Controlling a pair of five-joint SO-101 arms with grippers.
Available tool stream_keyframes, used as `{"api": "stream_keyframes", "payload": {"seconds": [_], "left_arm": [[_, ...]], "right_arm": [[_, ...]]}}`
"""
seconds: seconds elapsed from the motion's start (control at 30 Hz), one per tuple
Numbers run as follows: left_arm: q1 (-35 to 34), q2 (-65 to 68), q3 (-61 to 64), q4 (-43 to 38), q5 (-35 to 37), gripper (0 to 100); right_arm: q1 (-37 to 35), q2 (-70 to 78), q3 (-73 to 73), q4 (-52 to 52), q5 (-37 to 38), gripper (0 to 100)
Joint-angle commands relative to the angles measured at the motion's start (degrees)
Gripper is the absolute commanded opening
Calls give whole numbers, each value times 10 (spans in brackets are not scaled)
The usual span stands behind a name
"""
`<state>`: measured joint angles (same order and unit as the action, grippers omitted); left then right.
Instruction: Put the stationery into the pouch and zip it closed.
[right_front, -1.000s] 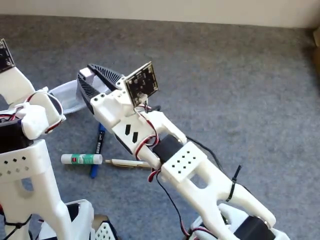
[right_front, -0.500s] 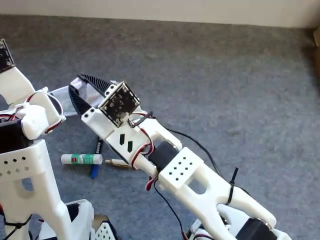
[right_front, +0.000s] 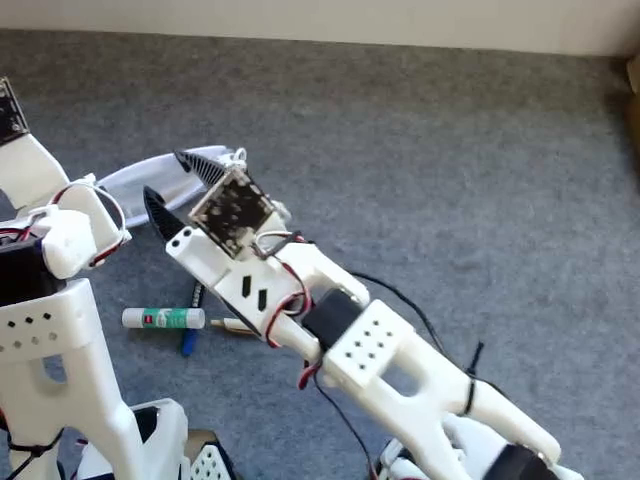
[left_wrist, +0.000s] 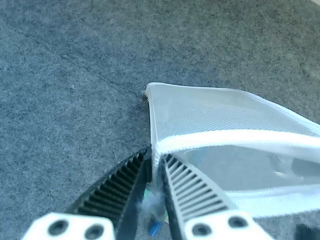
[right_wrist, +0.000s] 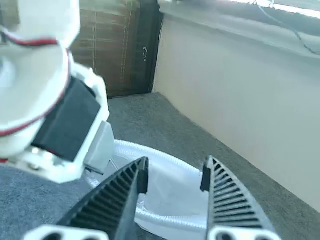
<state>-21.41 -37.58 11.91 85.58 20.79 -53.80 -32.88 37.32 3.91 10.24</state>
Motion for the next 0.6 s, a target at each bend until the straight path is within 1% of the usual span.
{"api": "stream_keyframes", "payload": {"seconds": [0.0,0.13,0.2,0.3,0.43,0.57], "left_arm": [[-10,-5,-11,2,0,7],[-15,-5,-15,-1,0,7],[-44,-6,-18,-2,0,7],[-96,-6,-36,-1,1,7],[-154,-6,-63,2,2,7],[-176,-6,-67,3,2,7]], "right_arm": [[0,-63,-14,60,7,162],[9,-94,-73,162,6,162],[32,-101,-110,220,4,162],[67,-91,-177,299,-30,162],[95,-42,-272,397,-50,162],[112,33,-369,502,-50,162]]}}
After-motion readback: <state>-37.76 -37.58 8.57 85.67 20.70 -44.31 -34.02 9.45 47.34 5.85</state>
